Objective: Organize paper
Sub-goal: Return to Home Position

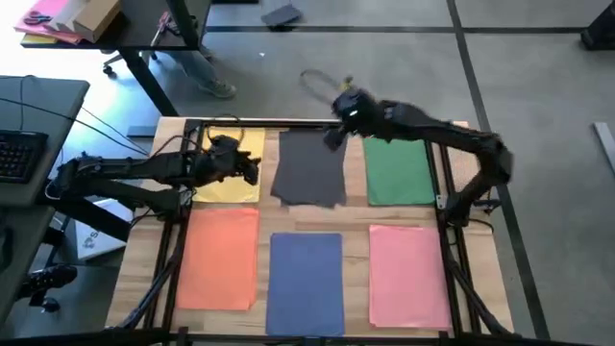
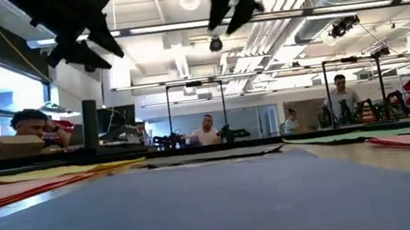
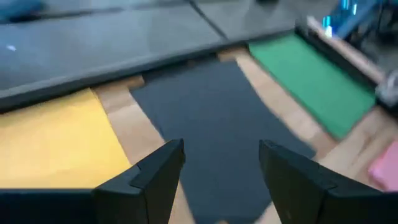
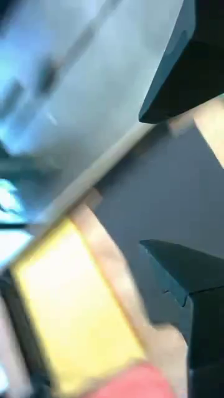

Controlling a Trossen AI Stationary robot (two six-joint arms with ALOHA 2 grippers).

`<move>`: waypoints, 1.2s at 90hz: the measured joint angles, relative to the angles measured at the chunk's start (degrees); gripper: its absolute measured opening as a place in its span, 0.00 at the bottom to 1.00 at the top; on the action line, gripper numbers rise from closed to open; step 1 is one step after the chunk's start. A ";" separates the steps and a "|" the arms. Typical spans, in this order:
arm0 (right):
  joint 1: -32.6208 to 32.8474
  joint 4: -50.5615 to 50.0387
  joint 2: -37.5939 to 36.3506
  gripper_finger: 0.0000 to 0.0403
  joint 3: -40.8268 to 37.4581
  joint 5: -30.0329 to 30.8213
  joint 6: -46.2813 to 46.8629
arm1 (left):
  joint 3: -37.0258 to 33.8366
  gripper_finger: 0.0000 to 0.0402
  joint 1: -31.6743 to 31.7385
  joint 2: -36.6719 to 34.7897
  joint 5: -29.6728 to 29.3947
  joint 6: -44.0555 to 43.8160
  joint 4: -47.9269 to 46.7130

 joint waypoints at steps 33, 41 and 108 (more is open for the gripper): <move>-19.40 -9.61 -11.48 0.75 0.02 -16.34 -2.39 | -0.21 0.37 23.57 -19.57 13.87 11.84 -10.90; -21.50 -9.80 -13.22 0.73 0.02 -17.85 -2.29 | -2.29 0.33 25.92 -23.26 18.50 12.65 -5.95; -6.84 34.77 -39.38 0.33 -42.18 -26.63 15.11 | -30.83 0.08 14.16 -30.22 27.32 -3.79 48.23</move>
